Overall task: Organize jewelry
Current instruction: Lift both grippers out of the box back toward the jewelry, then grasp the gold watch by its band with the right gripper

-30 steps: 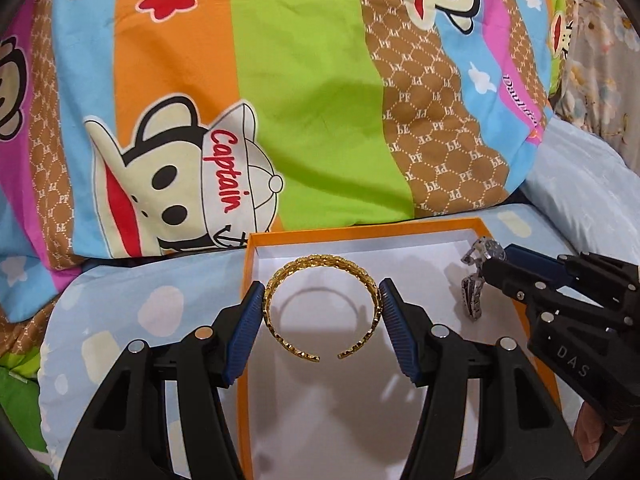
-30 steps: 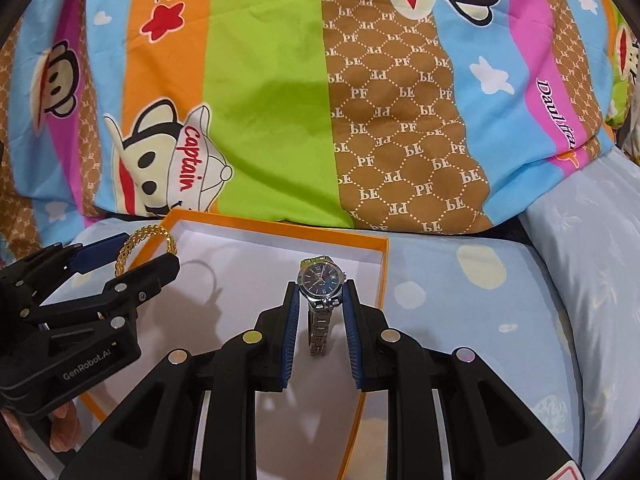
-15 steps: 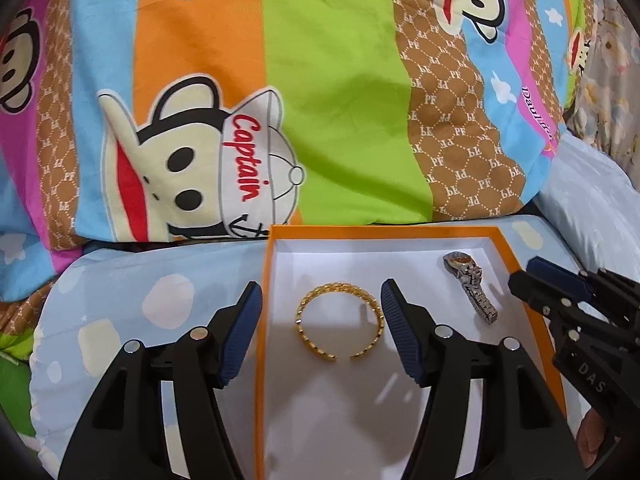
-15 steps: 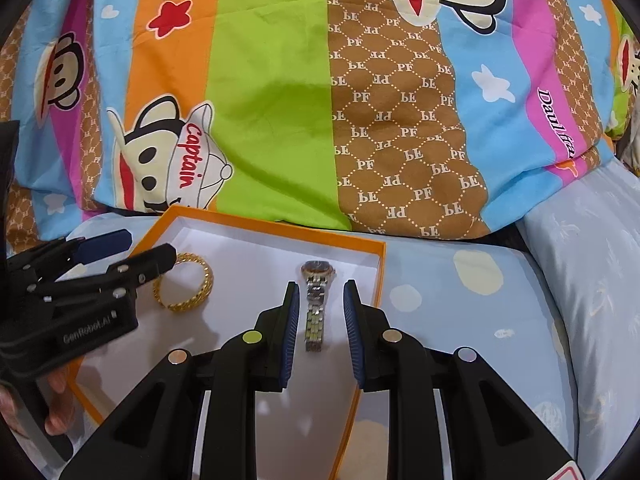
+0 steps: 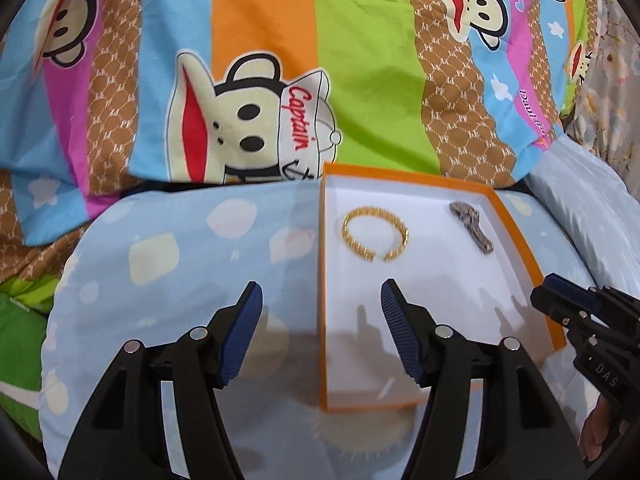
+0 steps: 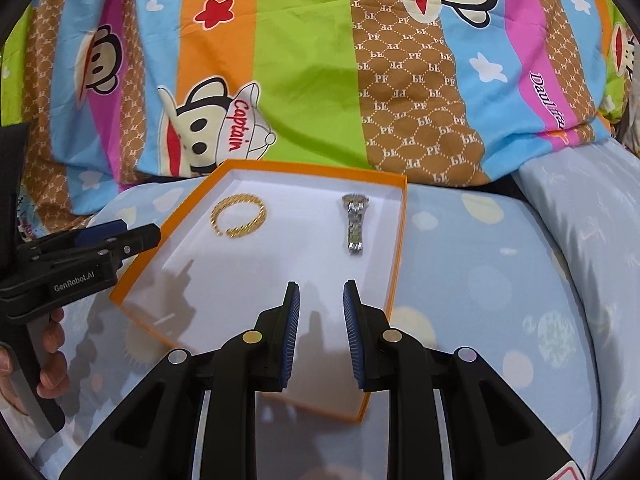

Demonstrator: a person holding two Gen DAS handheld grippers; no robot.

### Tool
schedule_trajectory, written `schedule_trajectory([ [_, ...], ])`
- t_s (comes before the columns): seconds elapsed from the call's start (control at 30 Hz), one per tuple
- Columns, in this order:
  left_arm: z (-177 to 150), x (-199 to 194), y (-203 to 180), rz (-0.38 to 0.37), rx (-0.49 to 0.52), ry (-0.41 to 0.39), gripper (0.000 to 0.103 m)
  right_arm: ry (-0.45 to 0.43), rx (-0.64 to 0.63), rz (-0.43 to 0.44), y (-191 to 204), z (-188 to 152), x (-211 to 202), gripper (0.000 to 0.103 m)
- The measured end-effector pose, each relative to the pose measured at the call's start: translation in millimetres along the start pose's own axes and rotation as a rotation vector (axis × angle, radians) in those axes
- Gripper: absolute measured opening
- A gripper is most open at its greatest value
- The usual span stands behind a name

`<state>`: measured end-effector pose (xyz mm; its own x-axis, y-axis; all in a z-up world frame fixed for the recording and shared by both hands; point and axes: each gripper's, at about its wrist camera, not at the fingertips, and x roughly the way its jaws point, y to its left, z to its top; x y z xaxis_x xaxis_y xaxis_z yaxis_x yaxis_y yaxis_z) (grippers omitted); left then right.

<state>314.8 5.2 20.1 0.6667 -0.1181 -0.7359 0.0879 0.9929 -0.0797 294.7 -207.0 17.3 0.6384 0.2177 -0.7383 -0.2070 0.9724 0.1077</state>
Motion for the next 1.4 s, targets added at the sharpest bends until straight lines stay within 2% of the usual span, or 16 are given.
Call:
schedule_trajectory([
  [0.3, -28, -1, -4, 0.010, 0.011, 0.069, 0.060, 0.057, -0.001, -0.031, 4, -21, 0, 0.022],
  [0.47, -41, -11, -9, -0.021, 0.026, 0.091, 0.059, 0.059, 0.021, -0.021, -1, -32, -10, 0.022],
  [0.7, -66, -32, -14, -0.047, 0.029, 0.090, 0.061, 0.055, 0.038, 0.005, 0, -56, -31, 0.023],
  [0.93, -79, -51, -19, -0.055, 0.036, 0.059, 0.060, 0.008, 0.011, -0.027, 5, -70, -57, 0.024],
  [1.03, -81, -68, -19, -0.062, 0.034, 0.028, 0.065, -0.030, 0.015, -0.008, 2, -79, -82, 0.036],
  [1.1, -85, -85, -18, -0.065, 0.032, -0.005, 0.073, -0.051, 0.006, 0.017, 3, -92, -100, 0.048],
  [1.17, -89, -100, -16, -0.062, 0.031, -0.037, 0.079, -0.055, -0.006, 0.038, 5, -109, -115, 0.054],
  [1.27, -102, -117, -14, -0.048, 0.039, -0.049, 0.081, -0.023, -0.016, 0.054, 6, -131, -120, 0.055],
  [1.4, -127, -127, -12, -0.049, 0.041, -0.024, 0.081, 0.028, -0.022, 0.074, 12, -153, -114, 0.055],
])
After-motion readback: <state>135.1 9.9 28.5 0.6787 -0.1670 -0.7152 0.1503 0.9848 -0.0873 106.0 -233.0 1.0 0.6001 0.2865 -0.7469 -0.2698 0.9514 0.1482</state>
